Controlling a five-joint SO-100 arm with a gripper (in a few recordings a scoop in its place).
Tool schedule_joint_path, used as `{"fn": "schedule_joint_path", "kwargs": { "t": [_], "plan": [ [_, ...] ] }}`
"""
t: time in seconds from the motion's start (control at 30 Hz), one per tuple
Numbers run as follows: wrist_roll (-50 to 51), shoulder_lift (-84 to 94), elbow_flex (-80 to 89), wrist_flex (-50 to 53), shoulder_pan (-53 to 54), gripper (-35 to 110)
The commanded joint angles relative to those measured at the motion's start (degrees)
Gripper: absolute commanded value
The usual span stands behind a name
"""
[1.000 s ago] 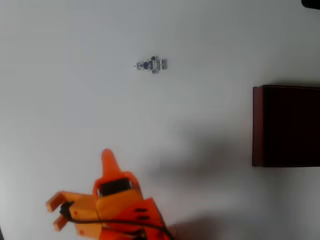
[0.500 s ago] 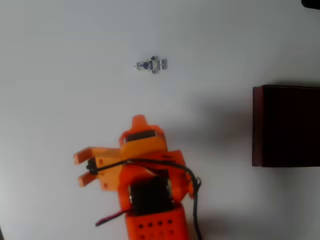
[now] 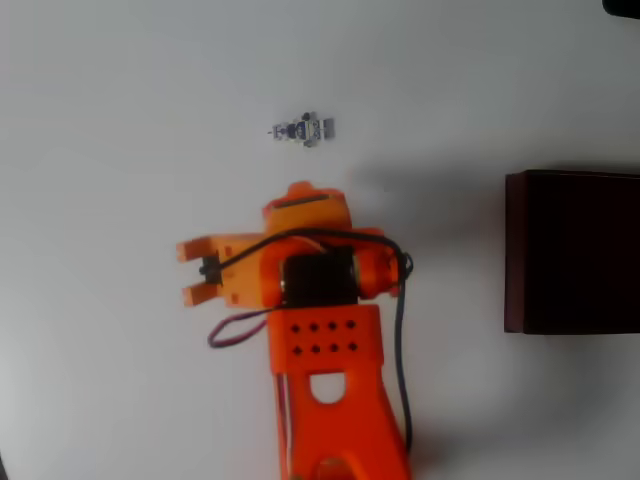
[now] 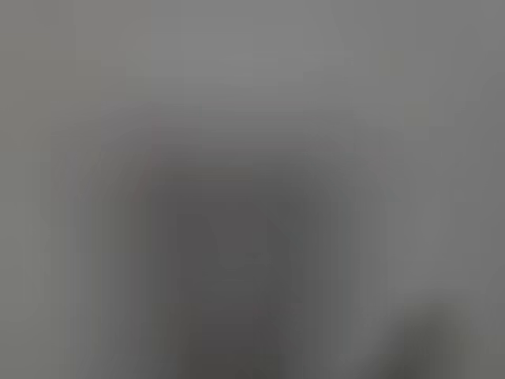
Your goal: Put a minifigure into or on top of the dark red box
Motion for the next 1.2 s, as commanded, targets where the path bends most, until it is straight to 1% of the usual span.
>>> {"fn": "schedule_joint_path", "kwargs": {
  "t": [0.0,0.33,0.5,0.63,0.77,1.0,1.17],
  "plan": [
    [-0.44,-3.08,-5.71,-0.09,-0.26,23],
    [1.05,-15.56,-19.86,4.04,-0.09,23],
    [0.53,-21.01,-27.16,8.53,0.79,23],
    [1.32,-27.33,-36.39,13.36,0.62,22],
    [3.25,-34.19,-46.14,18.19,1.14,22],
    [10.37,-38.76,-53.44,21.88,3.34,22],
    [12.3,-39.29,-56.43,22.76,3.08,22]
  ]
}}
